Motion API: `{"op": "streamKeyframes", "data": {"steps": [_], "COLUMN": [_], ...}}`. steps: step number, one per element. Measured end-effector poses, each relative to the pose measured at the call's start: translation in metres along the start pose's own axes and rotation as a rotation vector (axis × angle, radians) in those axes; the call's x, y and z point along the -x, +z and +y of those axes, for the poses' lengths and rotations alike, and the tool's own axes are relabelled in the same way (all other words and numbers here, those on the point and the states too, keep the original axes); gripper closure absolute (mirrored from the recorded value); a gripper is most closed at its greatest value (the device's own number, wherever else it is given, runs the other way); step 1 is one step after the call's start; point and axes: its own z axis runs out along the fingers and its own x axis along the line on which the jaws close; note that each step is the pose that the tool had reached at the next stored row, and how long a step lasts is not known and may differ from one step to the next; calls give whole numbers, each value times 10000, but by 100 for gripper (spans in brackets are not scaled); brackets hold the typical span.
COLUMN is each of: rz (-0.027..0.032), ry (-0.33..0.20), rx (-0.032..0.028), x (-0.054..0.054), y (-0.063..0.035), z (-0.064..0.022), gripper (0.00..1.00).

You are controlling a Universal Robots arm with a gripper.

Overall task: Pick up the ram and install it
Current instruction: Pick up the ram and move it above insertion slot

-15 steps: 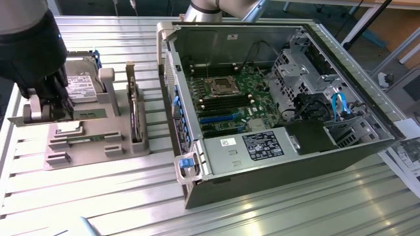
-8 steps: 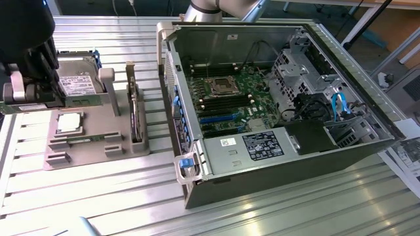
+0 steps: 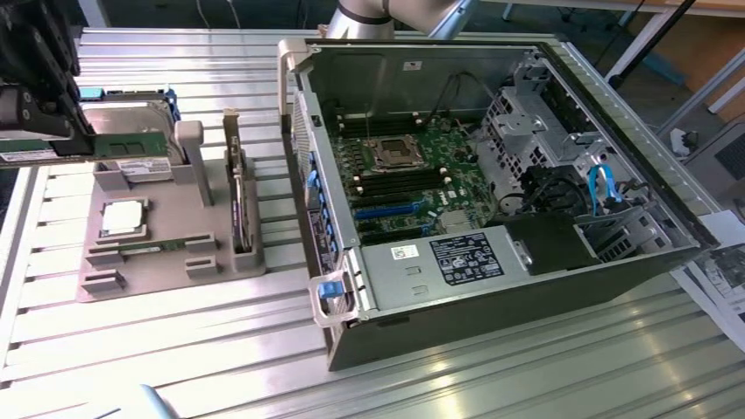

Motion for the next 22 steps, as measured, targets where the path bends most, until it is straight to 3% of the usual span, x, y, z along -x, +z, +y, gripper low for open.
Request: {"op": "streamKeyframes", "data": {"steps": [5, 10, 12, 15, 18, 22], "rz": [6, 6, 6, 6, 5, 5], "ry": [0, 4, 6, 10, 10, 10], "rx": [0, 0, 0, 0, -1, -1], "x": [0, 0, 0, -1, -1, -2], "y": [-1, -5, -6, -9, -11, -17], "z": [0, -138, -235, -460, -600, -882], "gripper": [87, 87, 87, 87, 87, 87]}}
